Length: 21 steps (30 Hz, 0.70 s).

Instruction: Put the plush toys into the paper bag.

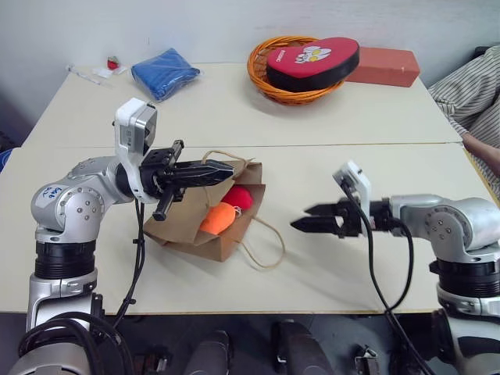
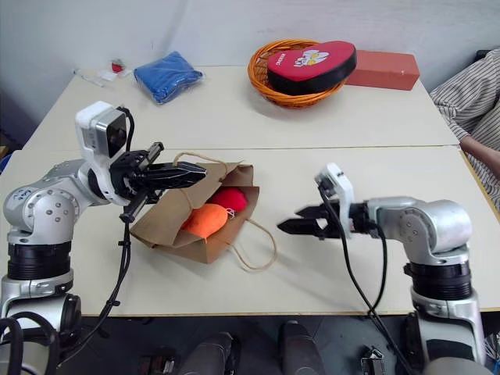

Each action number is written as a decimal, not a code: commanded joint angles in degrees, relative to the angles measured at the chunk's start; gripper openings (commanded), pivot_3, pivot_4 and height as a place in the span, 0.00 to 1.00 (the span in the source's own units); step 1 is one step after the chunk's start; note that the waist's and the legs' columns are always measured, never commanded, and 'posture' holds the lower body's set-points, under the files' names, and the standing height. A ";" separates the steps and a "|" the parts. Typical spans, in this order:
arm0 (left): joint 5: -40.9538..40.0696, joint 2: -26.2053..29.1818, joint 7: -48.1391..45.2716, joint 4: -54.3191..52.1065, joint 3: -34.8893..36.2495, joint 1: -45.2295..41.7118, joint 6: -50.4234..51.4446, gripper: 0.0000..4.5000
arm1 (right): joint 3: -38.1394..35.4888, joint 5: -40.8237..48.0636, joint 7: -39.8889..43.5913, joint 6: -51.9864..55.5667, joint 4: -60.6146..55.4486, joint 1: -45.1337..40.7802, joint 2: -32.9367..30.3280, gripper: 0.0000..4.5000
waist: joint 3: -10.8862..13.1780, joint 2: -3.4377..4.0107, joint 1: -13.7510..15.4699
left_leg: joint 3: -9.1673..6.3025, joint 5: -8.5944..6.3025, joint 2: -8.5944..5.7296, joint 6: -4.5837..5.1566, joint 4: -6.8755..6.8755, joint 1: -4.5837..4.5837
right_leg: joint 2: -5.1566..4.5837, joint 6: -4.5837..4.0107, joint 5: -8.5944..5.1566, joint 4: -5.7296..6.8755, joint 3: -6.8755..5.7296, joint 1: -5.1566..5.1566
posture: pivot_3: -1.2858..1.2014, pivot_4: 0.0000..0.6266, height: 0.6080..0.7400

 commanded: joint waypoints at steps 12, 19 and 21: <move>-2.99 0.41 1.81 -1.82 2.45 -0.44 0.10 0.00 | 1.23 41.83 -35.30 3.59 9.15 5.07 8.06 0.99 | -0.13 -0.20 -0.27 | 0.02 0.00 0.05 0.00 0.03 0.11 | 0.02 0.00 0.00 0.01 0.00 0.08 | 0.52 0.24 1.00; -3.01 0.09 2.15 -2.06 2.30 -0.10 -0.16 0.00 | 2.97 62.09 -57.65 -4.60 15.53 3.61 13.38 0.99 | -0.12 -0.19 -0.27 | 0.02 0.00 0.07 0.00 0.04 0.10 | 0.03 0.00 0.00 0.00 -0.01 0.07 | 0.52 0.24 1.00; -3.01 -0.02 2.27 -2.15 2.24 -0.03 -0.24 0.00 | 4.32 67.99 -64.35 -10.30 15.35 4.11 13.83 0.95 | -0.12 -0.19 -0.28 | 0.02 0.00 0.06 0.00 0.06 0.08 | 0.02 0.00 0.00 -0.01 -0.02 0.08 | 0.52 0.24 1.00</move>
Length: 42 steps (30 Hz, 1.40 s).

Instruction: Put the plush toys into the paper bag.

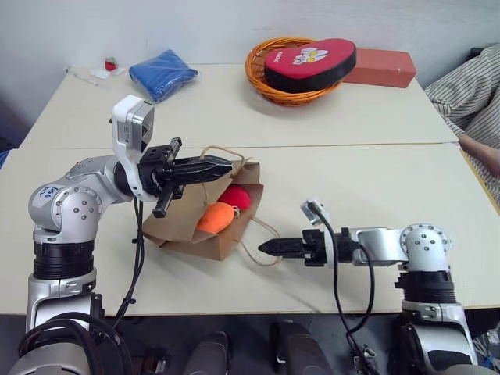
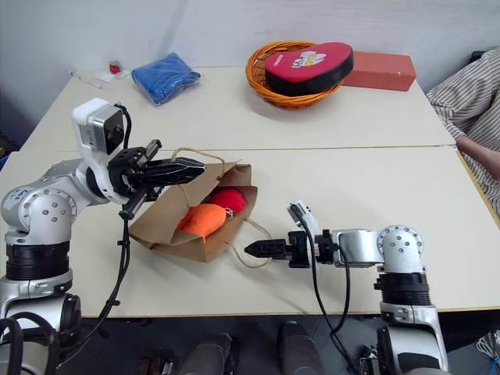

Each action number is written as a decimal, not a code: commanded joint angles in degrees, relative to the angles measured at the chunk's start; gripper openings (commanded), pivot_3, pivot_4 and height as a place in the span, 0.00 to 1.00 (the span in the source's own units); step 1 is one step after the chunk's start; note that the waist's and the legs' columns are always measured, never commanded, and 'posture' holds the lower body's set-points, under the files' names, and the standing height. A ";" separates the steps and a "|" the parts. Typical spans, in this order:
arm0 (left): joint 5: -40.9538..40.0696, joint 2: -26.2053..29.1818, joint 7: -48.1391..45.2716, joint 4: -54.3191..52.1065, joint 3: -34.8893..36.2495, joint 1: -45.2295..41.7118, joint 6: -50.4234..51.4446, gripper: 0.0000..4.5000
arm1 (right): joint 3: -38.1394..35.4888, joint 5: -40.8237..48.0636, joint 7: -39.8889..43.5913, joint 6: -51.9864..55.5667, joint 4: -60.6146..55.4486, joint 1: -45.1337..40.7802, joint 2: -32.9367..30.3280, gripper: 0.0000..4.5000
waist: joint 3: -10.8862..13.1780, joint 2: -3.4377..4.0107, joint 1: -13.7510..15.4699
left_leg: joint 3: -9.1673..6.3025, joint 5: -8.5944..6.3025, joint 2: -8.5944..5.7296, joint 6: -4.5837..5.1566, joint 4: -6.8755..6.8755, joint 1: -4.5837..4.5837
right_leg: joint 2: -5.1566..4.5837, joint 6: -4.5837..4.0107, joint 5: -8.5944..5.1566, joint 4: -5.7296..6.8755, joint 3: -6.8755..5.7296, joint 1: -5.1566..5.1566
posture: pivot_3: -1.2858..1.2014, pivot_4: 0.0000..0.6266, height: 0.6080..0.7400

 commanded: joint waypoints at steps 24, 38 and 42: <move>5.34 -4.14 4.37 4.32 1.72 -2.73 -12.79 0.00 | -10.78 15.17 0.73 -17.11 -8.83 -13.23 -11.04 0.01 | 0.03 0.04 0.32 | 0.00 -0.04 0.01 0.08 0.07 -0.12 | 0.00 0.01 0.01 -0.06 -0.02 -0.01 | 0.52 0.24 1.00; 11.24 -6.18 6.67 10.07 2.24 -2.67 -22.12 0.00 | -8.49 15.17 -3.02 -17.48 -3.13 -22.17 -7.52 0.04 | 0.03 0.05 0.18 | -0.01 -0.05 0.02 0.09 0.04 -0.24 | -0.01 0.03 0.02 0.00 -0.05 -0.08 | 0.52 0.24 1.00; 5.97 -7.54 9.29 7.28 5.44 -2.50 -18.55 0.14 | -8.22 15.17 0.43 -16.19 -5.12 -20.97 -9.28 0.27 | 0.03 0.05 0.20 | -0.02 -0.05 0.02 0.09 0.08 -0.28 | -0.01 0.04 0.02 -0.02 -0.06 -0.08 | 0.52 0.24 1.00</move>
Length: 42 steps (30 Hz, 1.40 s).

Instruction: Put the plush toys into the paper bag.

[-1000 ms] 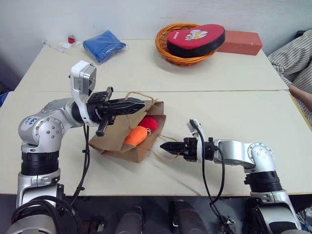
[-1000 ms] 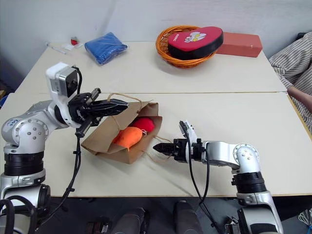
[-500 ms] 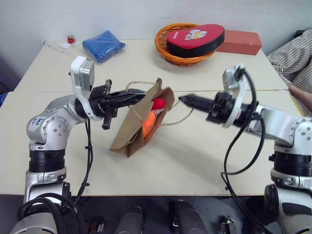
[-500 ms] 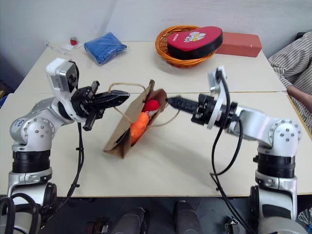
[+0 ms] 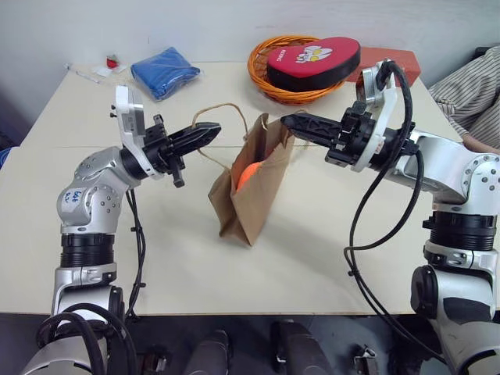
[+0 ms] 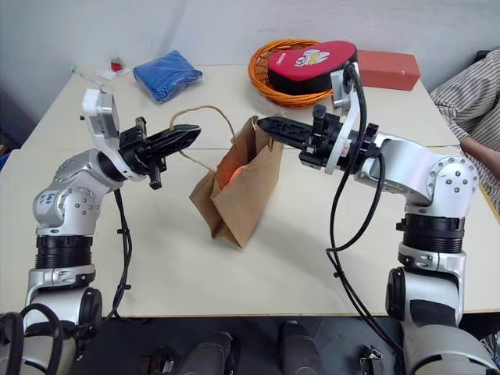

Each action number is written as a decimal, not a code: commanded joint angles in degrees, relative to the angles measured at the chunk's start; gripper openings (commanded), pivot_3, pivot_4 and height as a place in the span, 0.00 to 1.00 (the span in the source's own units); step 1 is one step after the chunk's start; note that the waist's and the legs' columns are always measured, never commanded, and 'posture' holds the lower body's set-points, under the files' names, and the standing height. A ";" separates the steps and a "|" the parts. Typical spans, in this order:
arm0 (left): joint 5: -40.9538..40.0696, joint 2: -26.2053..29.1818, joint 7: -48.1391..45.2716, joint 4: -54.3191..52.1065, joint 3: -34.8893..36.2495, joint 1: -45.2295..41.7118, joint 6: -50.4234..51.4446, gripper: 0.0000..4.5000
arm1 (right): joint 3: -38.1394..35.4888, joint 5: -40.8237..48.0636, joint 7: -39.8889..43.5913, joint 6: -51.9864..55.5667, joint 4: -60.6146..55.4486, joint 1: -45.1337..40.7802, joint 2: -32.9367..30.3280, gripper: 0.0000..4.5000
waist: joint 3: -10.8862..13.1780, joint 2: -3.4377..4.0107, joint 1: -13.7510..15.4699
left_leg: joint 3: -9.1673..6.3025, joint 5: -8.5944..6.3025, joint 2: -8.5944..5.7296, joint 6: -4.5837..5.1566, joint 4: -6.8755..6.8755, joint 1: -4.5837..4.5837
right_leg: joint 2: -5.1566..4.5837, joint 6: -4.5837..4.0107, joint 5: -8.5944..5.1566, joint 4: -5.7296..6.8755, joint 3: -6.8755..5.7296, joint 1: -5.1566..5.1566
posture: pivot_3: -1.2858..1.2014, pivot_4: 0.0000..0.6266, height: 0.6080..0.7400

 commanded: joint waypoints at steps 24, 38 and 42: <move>-6.65 13.43 0.37 -20.06 10.16 23.31 9.46 1.00 | 0.56 -57.05 64.52 -25.02 -30.16 40.18 -29.45 0.96 | 0.01 0.00 1.73 | 0.10 -0.17 -0.01 0.25 0.07 -0.01 | 0.01 0.12 0.06 -0.29 0.09 0.07 | 0.52 0.24 1.00; 0.71 0.61 15.91 -37.33 -0.26 34.17 2.44 1.00 | 24.49 -91.87 58.90 -53.40 -20.87 32.05 -2.95 0.01 | 0.02 0.02 2.62 | 0.13 -0.16 -0.08 0.22 0.16 0.20 | 0.01 0.19 0.13 -0.25 0.15 0.21 | 0.52 0.24 1.00; 3.72 -3.51 20.43 -37.69 -3.83 32.76 0.42 1.00 | 26.87 -94.29 59.16 -54.06 -20.11 30.32 0.24 0.01 | 0.02 0.03 2.87 | 0.13 -0.16 -0.10 0.22 0.19 0.21 | 0.01 0.19 0.13 -0.26 0.16 0.22 | 0.52 0.24 1.00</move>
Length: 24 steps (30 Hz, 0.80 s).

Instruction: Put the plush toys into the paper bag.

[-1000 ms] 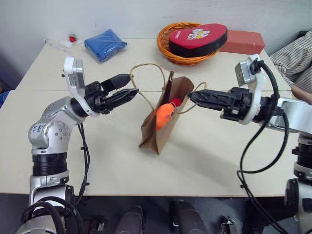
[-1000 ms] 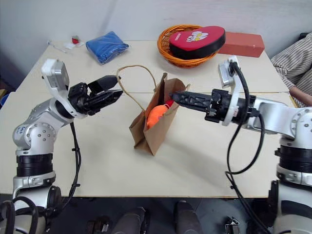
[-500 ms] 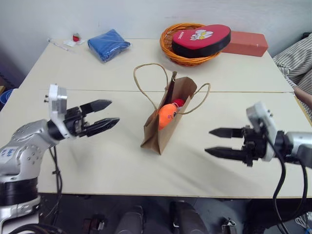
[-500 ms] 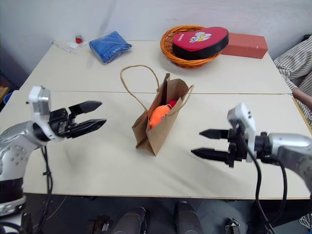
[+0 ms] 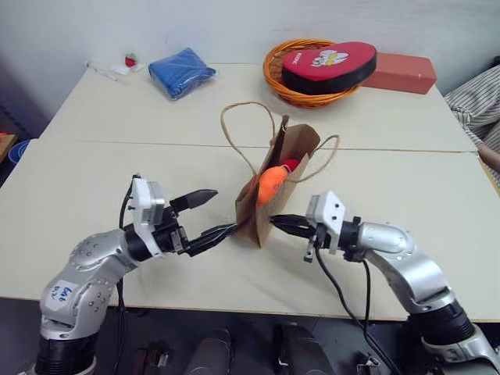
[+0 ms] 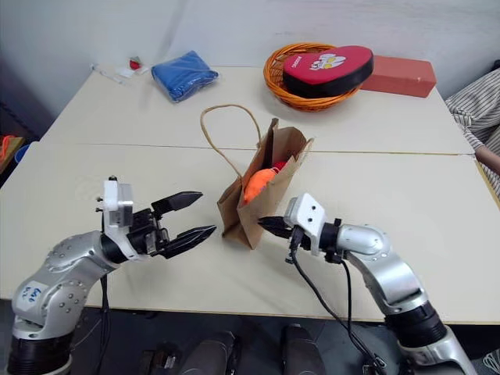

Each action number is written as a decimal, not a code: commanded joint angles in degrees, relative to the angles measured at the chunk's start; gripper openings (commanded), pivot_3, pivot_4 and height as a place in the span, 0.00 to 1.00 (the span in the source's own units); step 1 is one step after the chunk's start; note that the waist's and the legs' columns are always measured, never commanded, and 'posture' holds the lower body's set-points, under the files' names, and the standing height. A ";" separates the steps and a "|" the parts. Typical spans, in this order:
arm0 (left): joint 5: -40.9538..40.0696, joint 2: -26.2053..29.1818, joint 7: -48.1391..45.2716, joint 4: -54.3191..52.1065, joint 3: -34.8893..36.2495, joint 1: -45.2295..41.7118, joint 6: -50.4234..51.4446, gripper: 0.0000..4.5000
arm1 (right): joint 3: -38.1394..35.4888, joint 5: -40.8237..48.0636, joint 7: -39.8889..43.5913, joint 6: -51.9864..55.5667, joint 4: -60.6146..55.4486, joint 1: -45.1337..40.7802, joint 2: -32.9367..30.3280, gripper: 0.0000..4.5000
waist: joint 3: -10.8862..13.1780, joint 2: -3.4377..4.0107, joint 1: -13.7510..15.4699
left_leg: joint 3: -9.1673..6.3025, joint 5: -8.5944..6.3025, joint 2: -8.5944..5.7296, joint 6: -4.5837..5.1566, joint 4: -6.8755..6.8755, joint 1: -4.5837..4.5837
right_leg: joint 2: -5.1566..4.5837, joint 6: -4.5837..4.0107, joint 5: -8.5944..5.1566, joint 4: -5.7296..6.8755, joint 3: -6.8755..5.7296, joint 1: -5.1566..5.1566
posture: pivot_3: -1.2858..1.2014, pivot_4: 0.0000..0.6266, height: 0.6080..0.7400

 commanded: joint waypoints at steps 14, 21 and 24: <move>9.97 -7.67 11.45 2.23 -7.90 -5.04 -4.57 0.96 | 2.39 -3.88 0.65 0.13 -0.85 -2.88 5.62 0.00 | 0.00 0.00 0.00 | -0.01 0.00 -0.01 0.00 0.00 0.01 | 0.02 0.00 0.00 0.03 -0.01 -0.01 | 0.52 0.24 1.00; 9.76 -7.01 9.91 4.17 -7.20 -5.81 -4.93 0.51 | 0.86 -3.41 2.08 -0.58 -1.81 -1.12 4.20 0.00 | 0.00 0.00 0.01 | -0.01 0.00 -0.01 0.00 -0.01 0.01 | 0.02 0.00 0.00 0.03 -0.02 -0.01 | 0.52 0.24 1.00; 8.97 -4.65 6.31 6.56 -5.71 -7.06 -5.33 0.33 | -0.89 -2.41 2.30 0.31 -3.22 0.44 2.77 0.00 | 0.00 0.00 0.03 | -0.01 0.00 -0.01 0.00 0.00 0.01 | 0.01 0.00 0.00 0.03 -0.01 -0.01 | 0.52 0.24 1.00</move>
